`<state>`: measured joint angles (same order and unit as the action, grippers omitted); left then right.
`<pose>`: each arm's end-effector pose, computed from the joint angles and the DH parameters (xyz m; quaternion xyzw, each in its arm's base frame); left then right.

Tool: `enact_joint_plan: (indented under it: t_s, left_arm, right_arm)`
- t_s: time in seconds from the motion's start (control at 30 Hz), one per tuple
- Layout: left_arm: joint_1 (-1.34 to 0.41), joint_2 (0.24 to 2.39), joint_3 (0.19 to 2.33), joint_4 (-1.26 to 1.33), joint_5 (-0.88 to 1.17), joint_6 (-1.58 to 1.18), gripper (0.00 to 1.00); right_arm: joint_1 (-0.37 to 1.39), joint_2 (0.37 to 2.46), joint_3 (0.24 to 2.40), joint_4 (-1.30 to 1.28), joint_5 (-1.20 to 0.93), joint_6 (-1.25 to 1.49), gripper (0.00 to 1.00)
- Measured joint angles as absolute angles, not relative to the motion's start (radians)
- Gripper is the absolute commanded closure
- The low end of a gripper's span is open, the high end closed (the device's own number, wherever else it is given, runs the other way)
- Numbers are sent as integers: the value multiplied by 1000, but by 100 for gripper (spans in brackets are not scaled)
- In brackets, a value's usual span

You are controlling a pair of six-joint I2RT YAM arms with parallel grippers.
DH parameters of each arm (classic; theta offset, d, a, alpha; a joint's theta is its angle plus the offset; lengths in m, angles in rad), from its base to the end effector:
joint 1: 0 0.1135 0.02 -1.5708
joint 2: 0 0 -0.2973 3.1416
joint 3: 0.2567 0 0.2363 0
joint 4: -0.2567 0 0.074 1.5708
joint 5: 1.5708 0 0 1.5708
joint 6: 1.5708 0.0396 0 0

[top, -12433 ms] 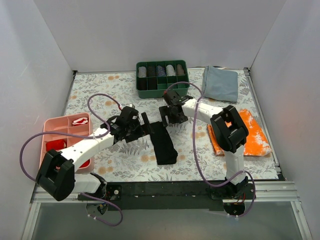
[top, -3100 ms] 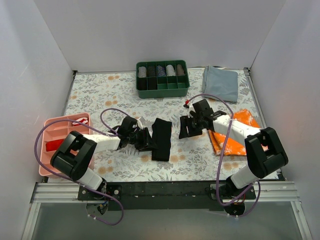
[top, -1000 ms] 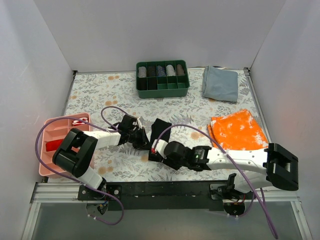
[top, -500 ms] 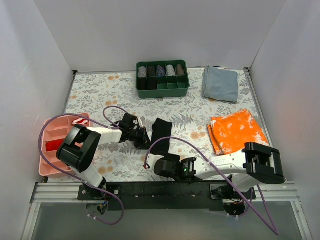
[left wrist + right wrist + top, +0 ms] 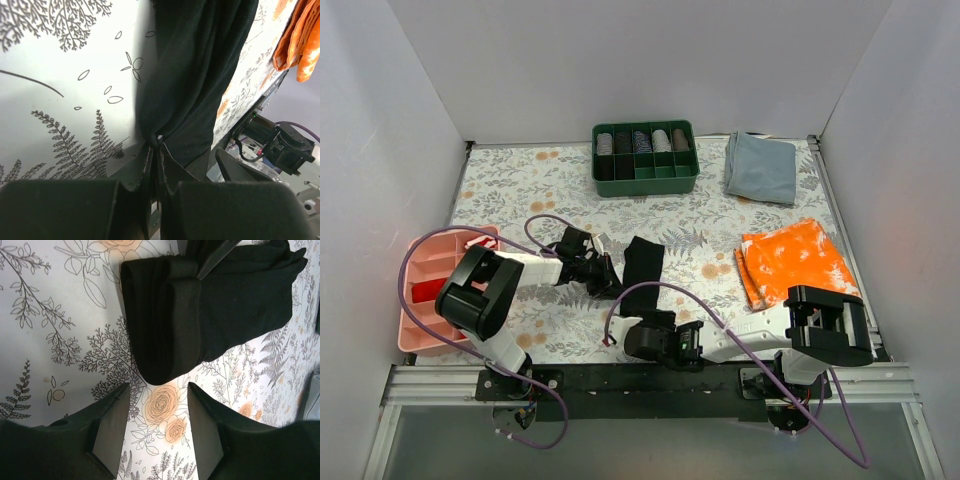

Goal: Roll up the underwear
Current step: Roll the underwear to the center of the board.

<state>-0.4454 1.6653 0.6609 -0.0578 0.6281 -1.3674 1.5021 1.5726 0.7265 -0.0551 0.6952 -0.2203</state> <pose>0.2363 -0.1386 0.1562 0.3399 -0.8590 0.3727 0.0879 0.0446 0.2794 0.1976 -0.6007 0.6635 -0.0732 0.4400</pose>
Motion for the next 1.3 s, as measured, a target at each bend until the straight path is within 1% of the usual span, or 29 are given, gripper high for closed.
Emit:
enact_joint_plan:
  t_s: [0.1, 0.3, 0.47, 0.6, 0.67, 0.83, 0.97, 1.03, 1.07, 1.13, 1.3]
  left_arm:
    - [-435, 1679, 661, -51, 654, -1365, 100]
    - [-419, 1701, 667, -47, 694, -1364, 100]
    - [-411, 1709, 670, -48, 708, -1364, 100]
    - [-409, 1711, 670, -47, 714, -1364, 100]
    - [-408, 1712, 670, -47, 714, -1362, 100]
    - [-408, 1712, 673, -52, 714, -1360, 100]
    - [-408, 1708, 680, -75, 704, -1359, 100]
    - [-408, 1702, 684, -91, 693, -1357, 100]
    - [-408, 1698, 686, -102, 686, -1357, 100]
    - [-408, 1688, 690, -123, 669, -1356, 100]
    - [-408, 1667, 690, -157, 639, -1353, 99]
  right_arm:
    - [1506, 1583, 722, -42, 706, -232, 42]
    - [1507, 1635, 722, 62, 764, -281, 43]
    - [1507, 1657, 722, 123, 773, -315, 47]
    - [1507, 1660, 710, 159, 764, -330, 54]
    - [1508, 1660, 704, 168, 757, -340, 56]
    - [1508, 1657, 689, 191, 736, -347, 67]
    - [1507, 1631, 670, 198, 718, -344, 71]
    - [1507, 1618, 669, 201, 711, -343, 75]
    - [1507, 1611, 669, 204, 707, -343, 75]
    - [1507, 1598, 669, 208, 701, -339, 83]
    - [1502, 1581, 670, 205, 672, -322, 93]
